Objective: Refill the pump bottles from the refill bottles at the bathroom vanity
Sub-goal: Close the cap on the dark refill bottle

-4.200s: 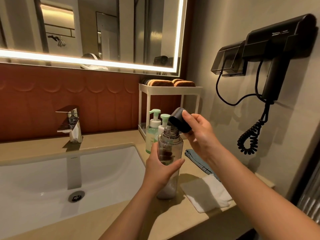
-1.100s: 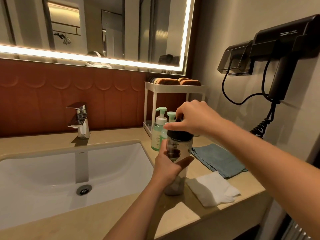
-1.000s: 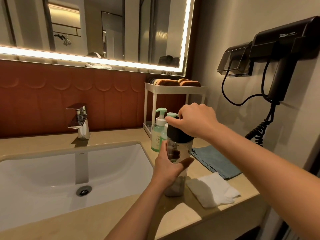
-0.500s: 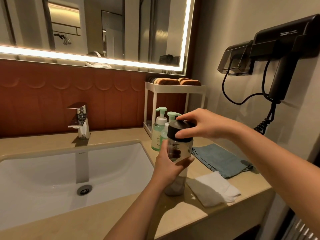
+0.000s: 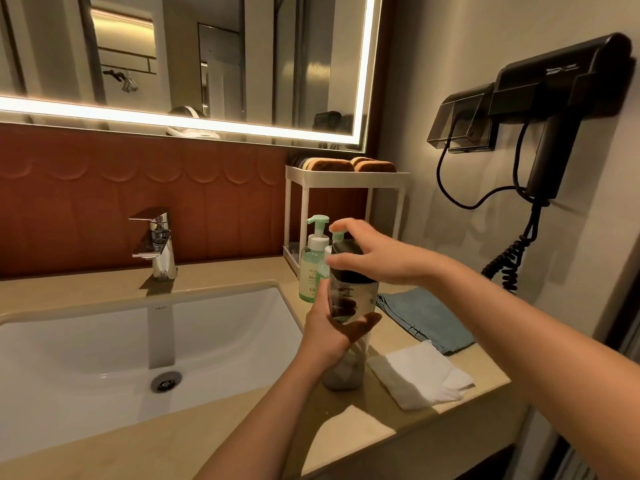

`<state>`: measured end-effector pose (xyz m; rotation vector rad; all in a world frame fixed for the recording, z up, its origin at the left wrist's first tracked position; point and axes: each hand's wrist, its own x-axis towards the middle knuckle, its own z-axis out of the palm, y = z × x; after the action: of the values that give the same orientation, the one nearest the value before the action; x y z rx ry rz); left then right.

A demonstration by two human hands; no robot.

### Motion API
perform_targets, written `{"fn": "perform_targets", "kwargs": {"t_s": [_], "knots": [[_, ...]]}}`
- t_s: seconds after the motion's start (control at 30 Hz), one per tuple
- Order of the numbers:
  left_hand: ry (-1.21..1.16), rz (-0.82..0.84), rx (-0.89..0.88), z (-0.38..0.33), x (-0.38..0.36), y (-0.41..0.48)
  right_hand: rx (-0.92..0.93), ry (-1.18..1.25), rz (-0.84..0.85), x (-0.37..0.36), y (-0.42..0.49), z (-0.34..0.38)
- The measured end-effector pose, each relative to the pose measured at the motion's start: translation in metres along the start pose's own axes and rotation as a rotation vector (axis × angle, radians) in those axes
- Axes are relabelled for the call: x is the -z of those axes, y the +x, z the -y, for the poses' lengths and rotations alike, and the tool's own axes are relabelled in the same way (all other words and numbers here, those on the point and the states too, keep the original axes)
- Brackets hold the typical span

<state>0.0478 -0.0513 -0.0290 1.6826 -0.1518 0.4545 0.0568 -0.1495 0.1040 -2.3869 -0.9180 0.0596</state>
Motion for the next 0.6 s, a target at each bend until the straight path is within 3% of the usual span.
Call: {"fn": "perform_targets", "kwargs": {"t_s": [0.07, 0.1, 0.23, 0.37, 0.6], "knots": [[0.02, 0.009, -0.02, 0.002, 0.002, -0.001, -0.004, 0.089, 0.152, 0.011, -0.007, -0.006], [0.025, 0.015, -0.033, 0.003, 0.002, -0.001, 0.023, 0.04, 0.149, 0.013, -0.01, -0.009], [0.029, 0.042, -0.061, 0.004, 0.003, -0.001, 0.157, -0.343, -0.071, 0.013, -0.01, -0.009], [0.021, 0.025, -0.059, 0.003, 0.003, -0.002, 0.165, -0.641, -0.14, 0.012, -0.004, -0.004], [0.008, -0.022, -0.079, 0.002, -0.001, -0.003, 0.149, -0.725, -0.228, 0.007, 0.003, -0.007]]}}
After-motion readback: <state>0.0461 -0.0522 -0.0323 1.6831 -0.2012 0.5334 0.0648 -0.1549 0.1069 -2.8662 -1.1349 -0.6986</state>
